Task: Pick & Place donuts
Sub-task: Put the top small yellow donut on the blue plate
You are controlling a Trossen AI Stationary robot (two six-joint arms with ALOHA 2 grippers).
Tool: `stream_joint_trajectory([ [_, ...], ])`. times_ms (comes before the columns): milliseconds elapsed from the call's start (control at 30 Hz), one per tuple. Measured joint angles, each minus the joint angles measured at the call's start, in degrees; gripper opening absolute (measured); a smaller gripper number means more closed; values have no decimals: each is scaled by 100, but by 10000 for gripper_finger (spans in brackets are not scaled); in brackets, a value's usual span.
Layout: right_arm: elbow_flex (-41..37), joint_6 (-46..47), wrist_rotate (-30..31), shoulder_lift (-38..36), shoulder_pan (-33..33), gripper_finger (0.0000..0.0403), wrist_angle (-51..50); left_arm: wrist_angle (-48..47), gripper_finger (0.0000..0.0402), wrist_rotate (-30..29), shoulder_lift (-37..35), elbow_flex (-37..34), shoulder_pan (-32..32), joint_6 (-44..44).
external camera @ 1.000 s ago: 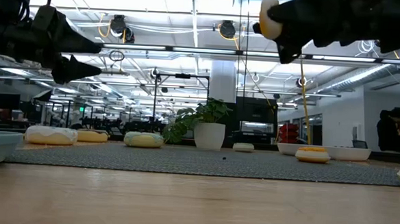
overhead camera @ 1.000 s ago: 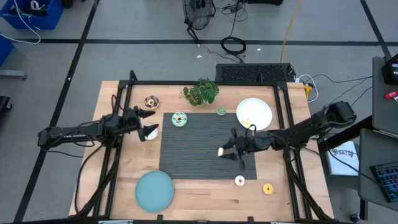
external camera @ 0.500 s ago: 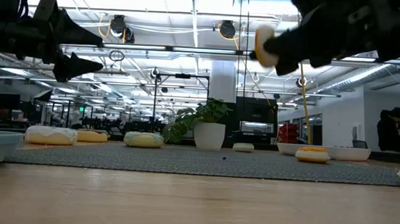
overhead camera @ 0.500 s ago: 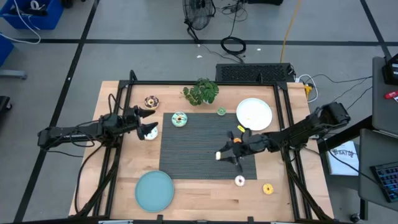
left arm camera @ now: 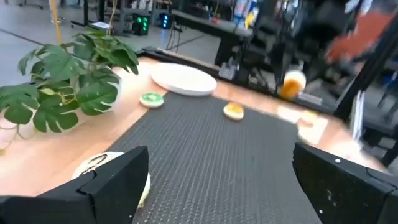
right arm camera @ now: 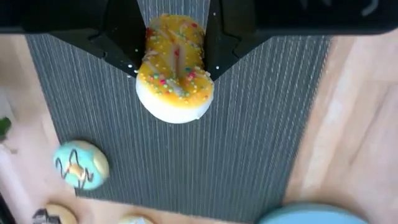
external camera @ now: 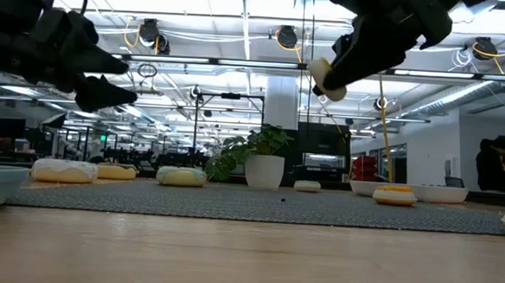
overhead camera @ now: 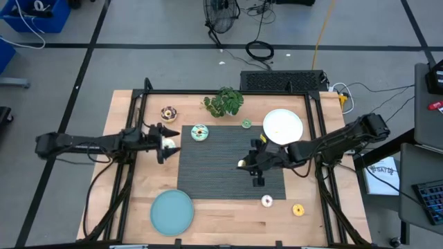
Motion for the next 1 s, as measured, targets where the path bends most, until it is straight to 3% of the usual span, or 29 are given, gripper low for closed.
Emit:
stream_joint_trajectory([
  [167, 153, 18, 271, -4, -15, 125, -48, 1133, 392, -587, 1423, 43, -406, 468],
  [300, 153, 24, 378, 16, -63, 125, -64, 1308, 392, -734, 2594, 552, -659, 719],
  [500, 148, 35, 370, 341, -218, 125, -193, 1281, 392, -655, 4526, 2309, -1204, 2090],
  [700, 146, 63, 361, 520, -270, 125, -251, -13, 392, -893, 6106, 4306, -1525, 3201],
  [833, 146, 258, 357, 521, -205, 125, -251, -445, 392, -1085, 6938, 5247, -1564, 3546],
  [1000, 146, 311, 355, 520, -68, 125, -355, -635, 392, -1252, 7473, 5962, -1564, 4022],
])
